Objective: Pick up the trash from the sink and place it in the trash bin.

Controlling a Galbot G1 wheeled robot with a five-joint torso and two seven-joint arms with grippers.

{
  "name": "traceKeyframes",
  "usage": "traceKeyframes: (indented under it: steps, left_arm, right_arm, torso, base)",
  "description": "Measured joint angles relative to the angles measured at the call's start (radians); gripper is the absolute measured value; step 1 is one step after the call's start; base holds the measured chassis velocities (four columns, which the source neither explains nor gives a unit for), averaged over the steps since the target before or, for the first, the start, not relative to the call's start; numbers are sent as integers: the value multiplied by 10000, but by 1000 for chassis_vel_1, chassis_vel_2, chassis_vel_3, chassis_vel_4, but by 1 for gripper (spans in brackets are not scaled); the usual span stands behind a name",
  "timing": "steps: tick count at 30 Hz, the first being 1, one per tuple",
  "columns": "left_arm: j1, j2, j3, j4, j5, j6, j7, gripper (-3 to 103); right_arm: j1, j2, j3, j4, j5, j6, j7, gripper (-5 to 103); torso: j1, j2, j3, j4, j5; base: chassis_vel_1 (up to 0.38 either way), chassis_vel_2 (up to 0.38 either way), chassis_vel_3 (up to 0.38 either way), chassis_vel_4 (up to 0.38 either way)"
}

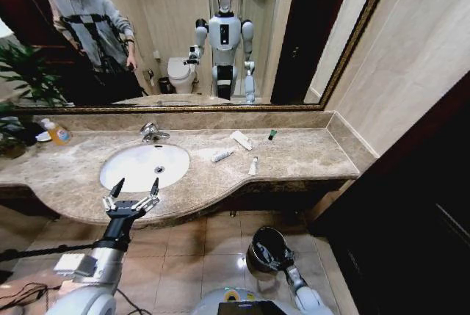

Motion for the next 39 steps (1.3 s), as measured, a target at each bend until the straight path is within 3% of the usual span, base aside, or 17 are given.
traceKeyframes:
  steps: [6, 10, 20, 31, 35, 39]
  left_arm:
    - [0, 0, 0, 0, 0, -1, 0, 100]
    - [0, 0, 0, 1, 0, 0, 0, 100]
    - [0, 0, 0, 0, 0, 0, 0, 100]
    - [0, 0, 0, 1, 0, 0, 0, 100]
    - [0, 0, 0, 0, 0, 0, 0, 100]
    - [-1, 0, 0, 1, 0, 0, 0, 100]
  right_arm:
    - [-1014, -509, 261, 2283, 303, 769, 279, 100]
    - [-1576, -763, 423, 3512, 634, 767, 397, 100]
    - [-3963, -1423, 973, 8103, 2019, 6, 581, 100]
    - [-4903, -1450, 921, 10580, 2033, -393, 568, 100]
    - [-4738, -1650, 735, 11237, 2500, -964, 583, 100]
    - [-3642, -2085, 54, 11554, 3436, -2225, 770, 100]
  torso:
    - [0, 0, 0, 1, 4]
    - [0, 0, 0, 1, 4]
    - [0, 1, 0, 0, 1]
    - [-1, 1, 0, 0, 3]
    - [-1, 1, 0, 0, 1]
    - [-1, 1, 0, -1, 4]
  base:
    - [0, 0, 0, 0]
    - [0, 0, 0, 0]
    - [0, 0, 0, 0]
    - [0, 0, 0, 0]
    - [0, 0, 0, 0]
    - [0, 0, 0, 0]
